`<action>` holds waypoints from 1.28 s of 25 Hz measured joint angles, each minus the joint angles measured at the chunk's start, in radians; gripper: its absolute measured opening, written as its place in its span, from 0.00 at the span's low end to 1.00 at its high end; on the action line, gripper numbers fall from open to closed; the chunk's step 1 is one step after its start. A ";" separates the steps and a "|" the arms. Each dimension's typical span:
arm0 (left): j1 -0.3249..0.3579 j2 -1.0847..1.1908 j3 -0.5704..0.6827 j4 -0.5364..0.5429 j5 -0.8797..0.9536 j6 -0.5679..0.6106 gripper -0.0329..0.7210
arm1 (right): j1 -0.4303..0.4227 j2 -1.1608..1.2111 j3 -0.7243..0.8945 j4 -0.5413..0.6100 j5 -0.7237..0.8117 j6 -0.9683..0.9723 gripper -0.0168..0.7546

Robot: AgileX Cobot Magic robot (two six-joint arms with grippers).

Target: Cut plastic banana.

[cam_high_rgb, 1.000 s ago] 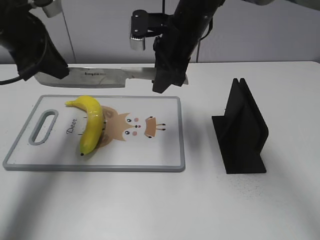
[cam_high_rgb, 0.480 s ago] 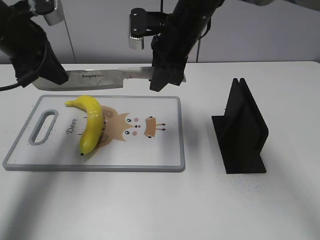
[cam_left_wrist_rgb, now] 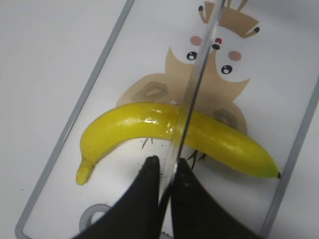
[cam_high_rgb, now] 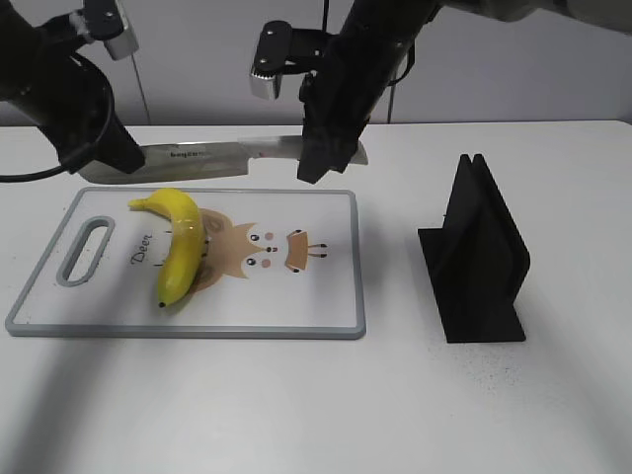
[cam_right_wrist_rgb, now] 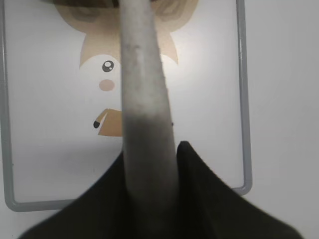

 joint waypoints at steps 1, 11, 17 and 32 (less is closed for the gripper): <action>-0.001 0.008 0.000 0.006 -0.005 -0.003 0.09 | 0.001 0.009 0.000 -0.002 0.000 0.010 0.29; -0.003 0.039 0.000 0.039 -0.034 -0.009 0.09 | 0.003 0.051 0.000 -0.004 -0.023 0.035 0.29; -0.005 0.071 0.003 0.020 -0.043 -0.010 0.10 | 0.004 0.052 0.000 -0.022 -0.022 0.035 0.29; -0.038 0.159 0.023 0.030 -0.149 -0.003 0.11 | 0.004 0.137 0.001 -0.059 -0.041 0.046 0.29</action>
